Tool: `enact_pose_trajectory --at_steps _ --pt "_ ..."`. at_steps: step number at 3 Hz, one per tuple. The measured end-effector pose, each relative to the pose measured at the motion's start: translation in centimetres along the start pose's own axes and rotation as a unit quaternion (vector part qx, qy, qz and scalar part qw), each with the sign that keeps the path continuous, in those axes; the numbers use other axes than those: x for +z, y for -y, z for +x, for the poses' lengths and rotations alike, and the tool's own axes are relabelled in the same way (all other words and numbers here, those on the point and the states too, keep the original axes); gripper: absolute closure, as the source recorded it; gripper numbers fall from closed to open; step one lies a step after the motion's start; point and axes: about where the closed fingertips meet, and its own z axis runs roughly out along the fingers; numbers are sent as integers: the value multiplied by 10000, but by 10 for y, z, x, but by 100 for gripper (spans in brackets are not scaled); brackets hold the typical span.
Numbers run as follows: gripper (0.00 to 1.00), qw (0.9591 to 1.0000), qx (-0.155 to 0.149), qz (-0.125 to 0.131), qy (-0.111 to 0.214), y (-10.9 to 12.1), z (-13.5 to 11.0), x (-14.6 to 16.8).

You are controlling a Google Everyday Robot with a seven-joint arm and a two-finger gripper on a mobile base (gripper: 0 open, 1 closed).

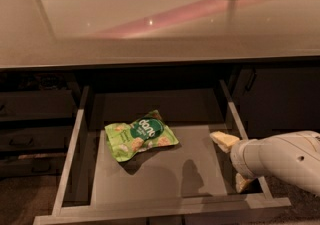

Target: Open top drawer

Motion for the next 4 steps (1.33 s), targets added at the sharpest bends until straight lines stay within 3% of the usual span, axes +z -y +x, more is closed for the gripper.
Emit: enact_pose_trajectory --at_steps 1,2,3,4 --pt "0 9995 -318 53 11 -18 -17 -4" --pt "0 9992 -403 39 14 -27 -23 -6" --pt "0 9980 -614 94 -93 -51 -34 -20" --pt "0 9980 -613 94 -92 -51 -34 -20"
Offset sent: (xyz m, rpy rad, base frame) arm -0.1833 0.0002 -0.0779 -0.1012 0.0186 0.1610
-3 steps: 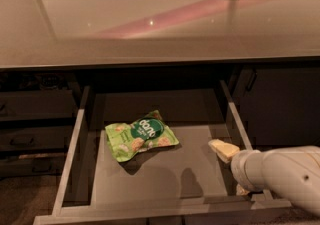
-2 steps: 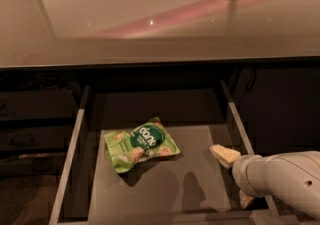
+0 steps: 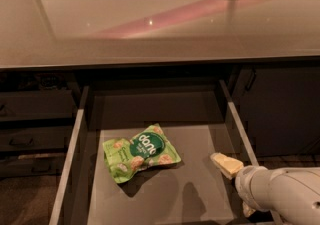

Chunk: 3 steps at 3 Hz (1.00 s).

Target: Open top drawer

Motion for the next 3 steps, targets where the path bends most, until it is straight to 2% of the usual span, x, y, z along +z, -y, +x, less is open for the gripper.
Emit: enact_pose_trajectory --at_steps 1,2,3 --pt "0 9999 81 -38 46 7 6 -1" --pt "0 9996 224 171 100 33 17 -23" --pt "0 9979 263 596 65 66 20 -70"
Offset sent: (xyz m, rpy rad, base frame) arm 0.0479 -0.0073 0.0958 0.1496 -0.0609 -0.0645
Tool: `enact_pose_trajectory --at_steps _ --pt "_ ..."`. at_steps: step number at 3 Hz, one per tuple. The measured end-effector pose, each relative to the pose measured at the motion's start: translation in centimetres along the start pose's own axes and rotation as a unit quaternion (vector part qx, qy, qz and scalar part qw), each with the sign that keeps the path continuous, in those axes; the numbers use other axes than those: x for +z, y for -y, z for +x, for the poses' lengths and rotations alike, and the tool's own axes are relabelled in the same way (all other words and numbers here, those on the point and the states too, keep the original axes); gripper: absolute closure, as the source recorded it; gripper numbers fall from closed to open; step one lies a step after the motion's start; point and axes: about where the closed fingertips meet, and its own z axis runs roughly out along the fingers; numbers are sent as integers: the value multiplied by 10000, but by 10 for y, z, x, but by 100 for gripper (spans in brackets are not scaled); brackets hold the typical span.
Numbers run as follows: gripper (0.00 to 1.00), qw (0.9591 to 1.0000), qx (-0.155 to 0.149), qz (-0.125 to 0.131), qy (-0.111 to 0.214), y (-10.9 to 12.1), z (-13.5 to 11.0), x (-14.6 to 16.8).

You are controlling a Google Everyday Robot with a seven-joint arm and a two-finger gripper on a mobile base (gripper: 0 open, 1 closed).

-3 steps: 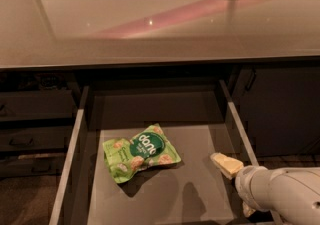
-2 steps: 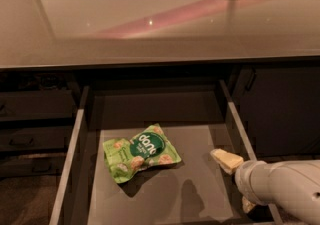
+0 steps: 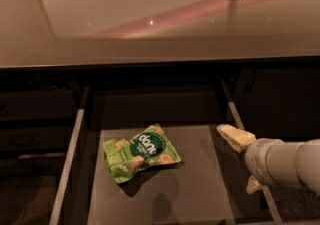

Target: Open top drawer

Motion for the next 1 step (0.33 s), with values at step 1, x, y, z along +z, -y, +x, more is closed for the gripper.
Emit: enact_pose_trajectory --at_steps 1 --pt "0 10000 0 0 0 0 0 0"
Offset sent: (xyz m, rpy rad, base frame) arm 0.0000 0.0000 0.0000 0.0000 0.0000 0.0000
